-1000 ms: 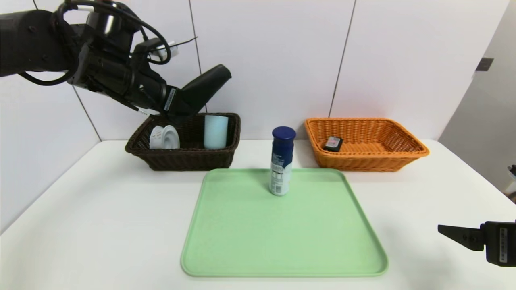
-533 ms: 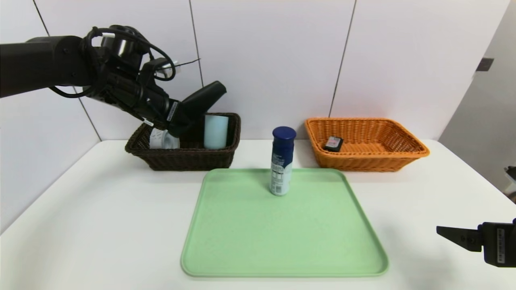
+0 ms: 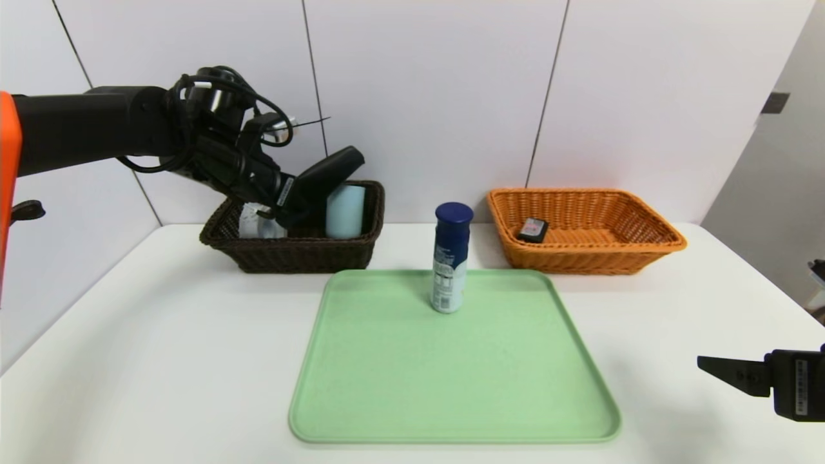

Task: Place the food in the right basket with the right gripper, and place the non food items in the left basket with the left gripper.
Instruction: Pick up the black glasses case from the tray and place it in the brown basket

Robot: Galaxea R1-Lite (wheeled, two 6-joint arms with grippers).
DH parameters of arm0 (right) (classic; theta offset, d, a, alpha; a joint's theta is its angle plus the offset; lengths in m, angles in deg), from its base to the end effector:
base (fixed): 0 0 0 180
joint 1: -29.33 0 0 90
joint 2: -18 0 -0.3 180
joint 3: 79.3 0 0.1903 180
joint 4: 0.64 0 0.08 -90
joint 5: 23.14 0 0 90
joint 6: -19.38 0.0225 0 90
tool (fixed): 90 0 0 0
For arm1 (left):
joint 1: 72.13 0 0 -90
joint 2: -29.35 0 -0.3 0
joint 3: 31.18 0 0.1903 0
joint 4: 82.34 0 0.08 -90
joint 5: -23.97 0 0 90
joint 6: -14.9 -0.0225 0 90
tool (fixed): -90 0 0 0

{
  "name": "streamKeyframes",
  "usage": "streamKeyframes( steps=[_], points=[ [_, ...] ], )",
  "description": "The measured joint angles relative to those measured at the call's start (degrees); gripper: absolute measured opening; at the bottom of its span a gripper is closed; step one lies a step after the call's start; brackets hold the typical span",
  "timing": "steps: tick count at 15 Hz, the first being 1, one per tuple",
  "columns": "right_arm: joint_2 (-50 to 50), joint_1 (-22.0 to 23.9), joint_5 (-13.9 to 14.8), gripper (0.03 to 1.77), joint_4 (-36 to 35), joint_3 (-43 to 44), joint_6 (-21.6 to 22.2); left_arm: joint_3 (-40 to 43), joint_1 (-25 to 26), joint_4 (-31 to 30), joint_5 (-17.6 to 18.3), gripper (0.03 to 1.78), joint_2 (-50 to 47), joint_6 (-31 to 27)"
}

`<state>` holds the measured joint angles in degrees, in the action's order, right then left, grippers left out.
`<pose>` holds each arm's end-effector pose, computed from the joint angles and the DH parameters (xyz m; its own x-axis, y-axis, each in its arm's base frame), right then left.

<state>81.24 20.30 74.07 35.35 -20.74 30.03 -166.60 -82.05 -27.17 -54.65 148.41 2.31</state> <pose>0.1310 0.0180 0.1857 0.7629 -0.0058 -0.6465 0.0583 0.9965 0.0598 0.4010 -0.0746 0.2519 0.7185 -0.3260 -0.6144 0.4472 0.8931 0.0492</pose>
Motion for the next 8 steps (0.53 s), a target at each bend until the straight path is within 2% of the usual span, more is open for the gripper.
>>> streamKeyframes(
  steps=[8],
  points=[
    [-0.33,0.00,0.38,1.71,-0.05,-0.13,-0.05,-0.02,1.05,-1.79,0.15,0.49,2.82,-1.76]
  ],
)
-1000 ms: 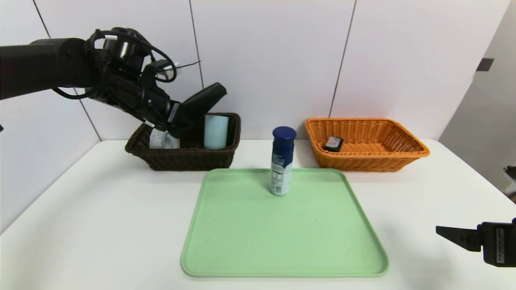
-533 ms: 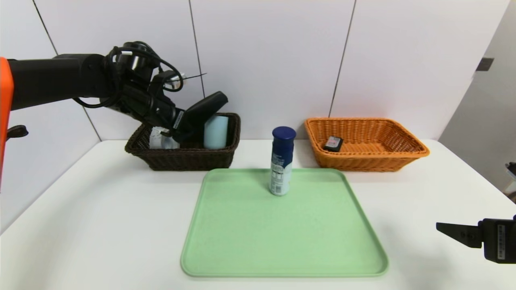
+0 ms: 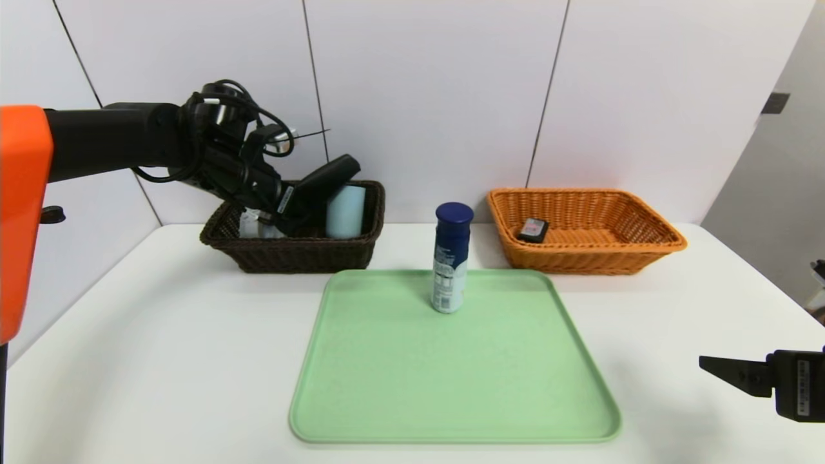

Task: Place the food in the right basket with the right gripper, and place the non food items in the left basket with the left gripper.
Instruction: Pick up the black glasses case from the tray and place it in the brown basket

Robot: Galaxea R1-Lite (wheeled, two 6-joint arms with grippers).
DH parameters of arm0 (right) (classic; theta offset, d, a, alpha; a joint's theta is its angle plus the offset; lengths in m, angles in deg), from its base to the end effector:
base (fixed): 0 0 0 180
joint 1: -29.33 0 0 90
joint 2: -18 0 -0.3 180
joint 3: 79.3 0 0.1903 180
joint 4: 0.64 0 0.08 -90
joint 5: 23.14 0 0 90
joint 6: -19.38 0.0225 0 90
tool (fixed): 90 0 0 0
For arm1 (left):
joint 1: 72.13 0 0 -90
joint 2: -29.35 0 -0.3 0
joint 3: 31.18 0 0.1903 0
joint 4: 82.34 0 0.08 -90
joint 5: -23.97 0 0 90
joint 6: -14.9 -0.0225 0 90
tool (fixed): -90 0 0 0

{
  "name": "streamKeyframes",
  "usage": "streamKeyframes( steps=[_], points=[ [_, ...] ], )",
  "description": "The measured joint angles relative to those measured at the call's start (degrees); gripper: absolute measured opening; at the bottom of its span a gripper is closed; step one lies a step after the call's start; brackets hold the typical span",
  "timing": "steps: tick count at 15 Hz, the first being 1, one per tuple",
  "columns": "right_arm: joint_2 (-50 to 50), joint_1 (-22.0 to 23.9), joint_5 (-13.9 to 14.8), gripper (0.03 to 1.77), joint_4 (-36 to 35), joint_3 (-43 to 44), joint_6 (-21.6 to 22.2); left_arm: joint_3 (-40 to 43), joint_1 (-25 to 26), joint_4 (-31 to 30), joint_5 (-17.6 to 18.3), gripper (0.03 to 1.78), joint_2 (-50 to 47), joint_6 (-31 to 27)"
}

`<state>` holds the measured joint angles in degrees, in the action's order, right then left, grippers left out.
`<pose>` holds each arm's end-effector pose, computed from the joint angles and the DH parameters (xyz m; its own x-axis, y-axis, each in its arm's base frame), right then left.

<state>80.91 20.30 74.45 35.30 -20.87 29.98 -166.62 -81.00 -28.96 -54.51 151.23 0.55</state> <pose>0.1298 0.0176 0.1859 0.7660 -0.0120 -0.6427 0.0625 0.9965 0.0559 0.4161 -0.0695 0.2340 0.7128 -0.3134 -0.6275 0.4500 0.8905 0.0665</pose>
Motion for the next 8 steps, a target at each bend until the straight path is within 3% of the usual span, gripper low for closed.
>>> streamKeyframes(
  steps=[3,8],
  points=[
    [-0.12,0.00,0.01,1.71,0.00,-0.09,0.05,0.00,0.06,-0.67,-0.06,0.49,0.37,0.07],
    [-0.12,0.00,0.00,1.71,0.02,-0.23,0.09,0.00,0.00,-1.35,-0.15,1.04,0.66,0.11]
  ],
)
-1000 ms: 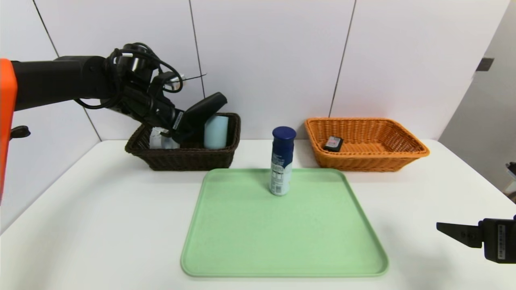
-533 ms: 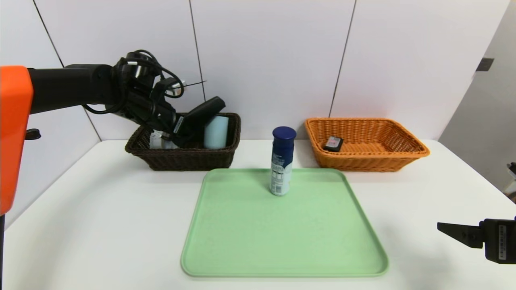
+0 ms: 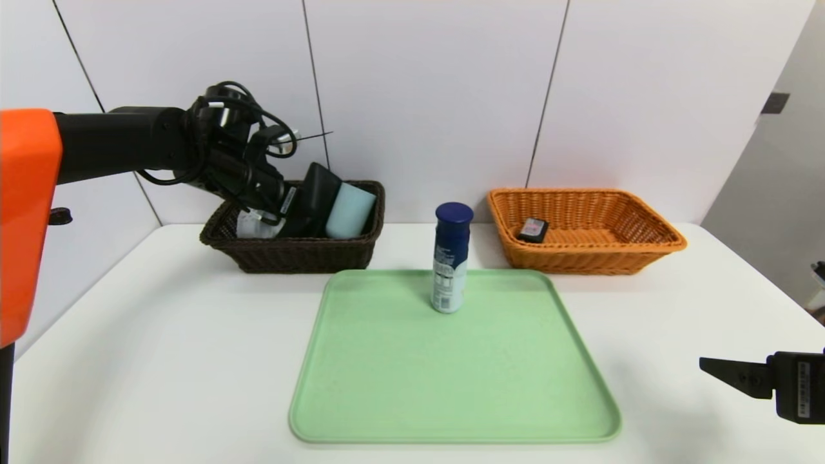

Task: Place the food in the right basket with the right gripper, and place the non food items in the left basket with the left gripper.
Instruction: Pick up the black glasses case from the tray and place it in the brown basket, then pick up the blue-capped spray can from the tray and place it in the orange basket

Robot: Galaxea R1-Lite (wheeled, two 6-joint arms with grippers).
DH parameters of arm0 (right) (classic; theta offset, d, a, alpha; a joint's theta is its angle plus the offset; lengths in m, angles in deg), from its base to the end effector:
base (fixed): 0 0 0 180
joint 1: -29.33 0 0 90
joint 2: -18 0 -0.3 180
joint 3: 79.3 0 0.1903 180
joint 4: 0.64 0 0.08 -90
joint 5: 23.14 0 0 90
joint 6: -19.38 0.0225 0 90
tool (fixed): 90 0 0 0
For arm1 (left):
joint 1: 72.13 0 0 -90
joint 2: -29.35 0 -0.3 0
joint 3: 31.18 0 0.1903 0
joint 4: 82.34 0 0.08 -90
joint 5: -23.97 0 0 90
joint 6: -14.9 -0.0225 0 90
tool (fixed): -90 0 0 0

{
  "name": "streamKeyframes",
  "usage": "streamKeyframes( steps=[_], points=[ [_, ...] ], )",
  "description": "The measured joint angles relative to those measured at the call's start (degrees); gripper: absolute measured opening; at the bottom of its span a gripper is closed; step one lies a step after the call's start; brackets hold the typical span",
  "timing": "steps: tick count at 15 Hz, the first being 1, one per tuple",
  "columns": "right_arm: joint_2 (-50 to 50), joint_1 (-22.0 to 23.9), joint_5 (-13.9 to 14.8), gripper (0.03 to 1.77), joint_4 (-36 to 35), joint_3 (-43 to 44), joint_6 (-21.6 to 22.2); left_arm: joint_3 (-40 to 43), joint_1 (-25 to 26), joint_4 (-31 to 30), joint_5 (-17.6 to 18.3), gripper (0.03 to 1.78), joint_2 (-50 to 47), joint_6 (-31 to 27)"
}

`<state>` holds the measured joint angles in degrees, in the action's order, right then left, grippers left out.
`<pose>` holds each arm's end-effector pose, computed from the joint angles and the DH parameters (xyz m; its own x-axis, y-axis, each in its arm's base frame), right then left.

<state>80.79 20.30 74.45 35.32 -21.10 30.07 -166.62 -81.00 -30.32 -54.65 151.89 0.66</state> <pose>0.1291 0.0175 0.1851 0.7646 -0.0122 -0.6444 0.0636 0.9964 0.0566 0.4203 -0.0701 0.2310 0.7211 -0.3122 -0.6185 0.4465 0.8920 0.0702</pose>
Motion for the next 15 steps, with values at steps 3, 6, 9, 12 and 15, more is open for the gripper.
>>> streamKeyframes(
  steps=[3,6,9,12,15],
  points=[
    [0.00,0.00,-0.02,1.71,0.00,-0.02,-0.04,0.00,0.04,0.00,-0.09,1.26,0.04,0.07],
    [-0.02,-0.02,0.00,1.71,-0.06,0.23,-0.39,0.00,0.09,0.02,-0.07,1.40,-1.49,0.62],
    [-0.13,-1.27,-0.33,1.71,-5.16,2.29,-0.17,0.07,-0.07,0.15,0.04,1.50,-6.97,5.21],
    [0.74,-6.47,-0.05,1.71,-15.65,3.78,-0.13,2.29,-1.18,0.69,-0.20,1.56,-15.15,14.34],
    [2.46,-13.42,-0.05,1.71,-19.79,5.00,0.24,11.87,-3.83,0.89,-3.52,1.61,-25.88,19.64]
  ],
)
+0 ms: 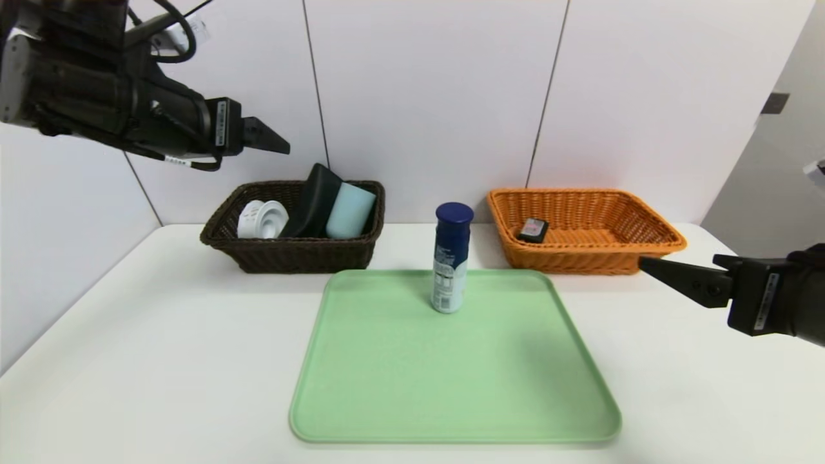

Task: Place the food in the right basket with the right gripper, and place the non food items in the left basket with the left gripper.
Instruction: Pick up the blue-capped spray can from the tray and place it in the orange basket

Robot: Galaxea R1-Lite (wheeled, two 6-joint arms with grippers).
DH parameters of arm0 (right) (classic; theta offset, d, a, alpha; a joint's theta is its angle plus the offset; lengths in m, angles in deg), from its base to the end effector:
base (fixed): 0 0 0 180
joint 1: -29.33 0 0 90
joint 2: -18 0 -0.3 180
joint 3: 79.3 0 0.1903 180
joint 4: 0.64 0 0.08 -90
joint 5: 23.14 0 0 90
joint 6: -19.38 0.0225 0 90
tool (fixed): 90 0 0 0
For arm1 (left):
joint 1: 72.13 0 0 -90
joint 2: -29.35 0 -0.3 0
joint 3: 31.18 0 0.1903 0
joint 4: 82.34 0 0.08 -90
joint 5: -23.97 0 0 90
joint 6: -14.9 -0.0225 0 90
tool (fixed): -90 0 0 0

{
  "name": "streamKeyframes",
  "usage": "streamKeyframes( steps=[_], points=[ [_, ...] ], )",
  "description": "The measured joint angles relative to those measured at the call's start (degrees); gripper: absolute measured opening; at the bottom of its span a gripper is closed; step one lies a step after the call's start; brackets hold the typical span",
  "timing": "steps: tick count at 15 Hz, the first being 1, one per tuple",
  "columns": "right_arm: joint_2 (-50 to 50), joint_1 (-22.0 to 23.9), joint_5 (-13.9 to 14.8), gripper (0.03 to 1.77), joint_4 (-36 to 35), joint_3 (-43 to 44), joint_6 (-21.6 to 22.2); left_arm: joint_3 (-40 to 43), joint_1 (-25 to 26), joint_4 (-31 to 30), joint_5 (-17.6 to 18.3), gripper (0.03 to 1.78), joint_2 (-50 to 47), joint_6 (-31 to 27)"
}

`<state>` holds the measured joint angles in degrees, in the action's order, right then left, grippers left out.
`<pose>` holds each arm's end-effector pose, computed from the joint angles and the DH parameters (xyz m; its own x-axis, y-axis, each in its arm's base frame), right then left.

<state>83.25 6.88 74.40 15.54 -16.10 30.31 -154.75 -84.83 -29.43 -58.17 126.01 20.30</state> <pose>0.1506 0.0590 0.2336 0.9203 0.2383 -0.3101 -0.2038 0.9690 0.1398 0.2885 -0.0682 0.3393 0.8385 -0.3291 -0.4343 0.2959 0.9442 -0.1443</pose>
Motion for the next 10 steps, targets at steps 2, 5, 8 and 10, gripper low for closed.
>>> streamKeyframes(
  steps=[2,5,8,10],
  points=[
    [1.05,-4.44,-0.17,1.71,-2.43,0.22,1.62,9.85,-3.67,-0.37,-5.21,1.63,-7.30,0.94],
    [3.99,-10.56,-0.17,1.71,-12.98,-2.78,1.10,23.58,-10.42,-0.78,-14.54,1.65,-19.10,1.65],
    [6.84,-13.48,0.02,1.71,-20.72,-8.50,-5.07,31.78,-13.47,-0.61,-19.68,1.67,-28.11,1.82],
    [7.90,-14.67,0.24,1.71,-21.36,-11.17,-8.22,34.96,-13.99,-0.41,-20.14,1.67,-32.46,1.76]
  ],
)
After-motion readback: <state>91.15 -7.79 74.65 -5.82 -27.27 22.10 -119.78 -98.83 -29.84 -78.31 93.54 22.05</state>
